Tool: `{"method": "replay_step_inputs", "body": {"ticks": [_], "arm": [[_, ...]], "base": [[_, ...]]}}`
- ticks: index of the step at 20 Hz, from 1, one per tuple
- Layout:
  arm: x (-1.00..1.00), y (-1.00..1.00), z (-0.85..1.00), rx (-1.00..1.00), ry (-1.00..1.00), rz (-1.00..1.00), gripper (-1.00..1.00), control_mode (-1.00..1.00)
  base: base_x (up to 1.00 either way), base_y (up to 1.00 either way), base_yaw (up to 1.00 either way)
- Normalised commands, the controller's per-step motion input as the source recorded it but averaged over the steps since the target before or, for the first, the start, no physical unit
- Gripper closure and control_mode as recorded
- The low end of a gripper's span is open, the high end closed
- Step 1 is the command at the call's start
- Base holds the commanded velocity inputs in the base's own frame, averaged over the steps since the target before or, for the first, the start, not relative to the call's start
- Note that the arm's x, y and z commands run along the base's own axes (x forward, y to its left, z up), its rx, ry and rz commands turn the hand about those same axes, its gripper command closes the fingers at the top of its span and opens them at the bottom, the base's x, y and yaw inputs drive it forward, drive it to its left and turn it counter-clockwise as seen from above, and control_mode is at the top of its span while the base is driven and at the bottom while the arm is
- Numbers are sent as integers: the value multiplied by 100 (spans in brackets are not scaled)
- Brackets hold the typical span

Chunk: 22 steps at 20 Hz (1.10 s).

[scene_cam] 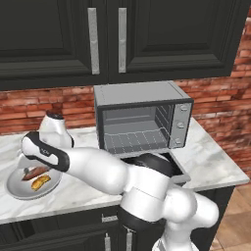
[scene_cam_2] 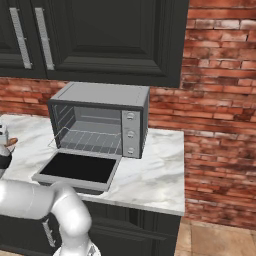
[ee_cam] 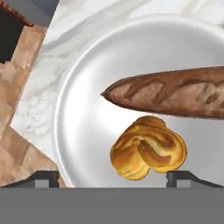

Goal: Pick up the heated bread from the toaster oven and place it in the bowl. Then move the bread bowl to the dining counter.

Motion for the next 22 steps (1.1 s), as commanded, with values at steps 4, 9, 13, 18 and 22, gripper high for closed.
{"method": "replay_step_inputs", "body": {"ticks": [4,9,13,18,22], "arm": [[-90,0,-10,-1,38,-29,-100,-100],[-49,-23,-39,-10,19,-39,-100,-100],[3,-44,-12,-22,-5,-45,-100,-100],[20,-37,-1,-18,-5,-28,-100,-100],[30,-1,-8,0,-2,0,-100,-100]], "base": [[0,0,0],[0,0,0],[0,0,0],[0,0,0],[0,0,0]]}}
